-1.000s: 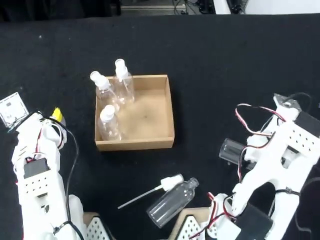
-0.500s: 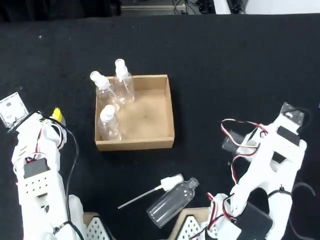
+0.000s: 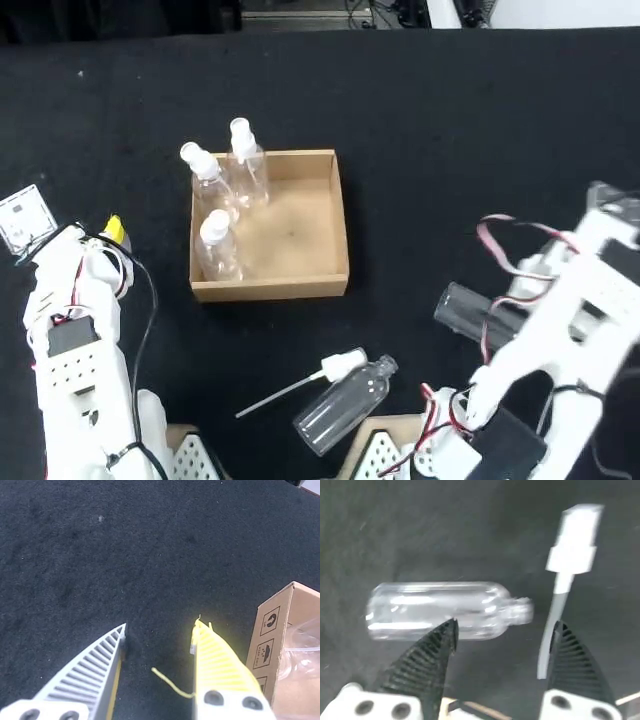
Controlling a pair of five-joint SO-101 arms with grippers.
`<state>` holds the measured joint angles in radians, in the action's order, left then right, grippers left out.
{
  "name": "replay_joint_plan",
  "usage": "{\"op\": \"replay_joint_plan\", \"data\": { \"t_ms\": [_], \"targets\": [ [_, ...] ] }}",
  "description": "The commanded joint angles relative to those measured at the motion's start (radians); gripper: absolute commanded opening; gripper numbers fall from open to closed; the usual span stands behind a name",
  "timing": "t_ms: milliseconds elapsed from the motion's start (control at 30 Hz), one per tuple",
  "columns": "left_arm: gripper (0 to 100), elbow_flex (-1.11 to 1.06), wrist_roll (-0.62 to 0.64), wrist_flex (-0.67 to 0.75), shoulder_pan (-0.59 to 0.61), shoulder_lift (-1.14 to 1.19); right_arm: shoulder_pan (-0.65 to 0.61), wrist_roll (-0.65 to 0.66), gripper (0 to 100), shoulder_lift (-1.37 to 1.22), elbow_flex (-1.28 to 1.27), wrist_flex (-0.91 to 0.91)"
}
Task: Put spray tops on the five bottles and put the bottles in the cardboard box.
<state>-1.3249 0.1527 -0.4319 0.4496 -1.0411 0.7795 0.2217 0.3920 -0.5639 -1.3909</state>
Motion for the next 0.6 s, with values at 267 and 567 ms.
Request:
{"op": "replay_joint_plan", "data": {
  "t_ms": [267, 567],
  "targets": [
    [19, 0.005, -0.006, 0.017, -0.001, -0.021, 0.164, 0.121, 24.1, -0.188, 0.076, 0.275],
    [19, 0.001, -0.006, 0.017, -0.001, -0.021, 0.238, 0.123, 22.5, -0.498, 0.289, 0.304]
  ]
}}
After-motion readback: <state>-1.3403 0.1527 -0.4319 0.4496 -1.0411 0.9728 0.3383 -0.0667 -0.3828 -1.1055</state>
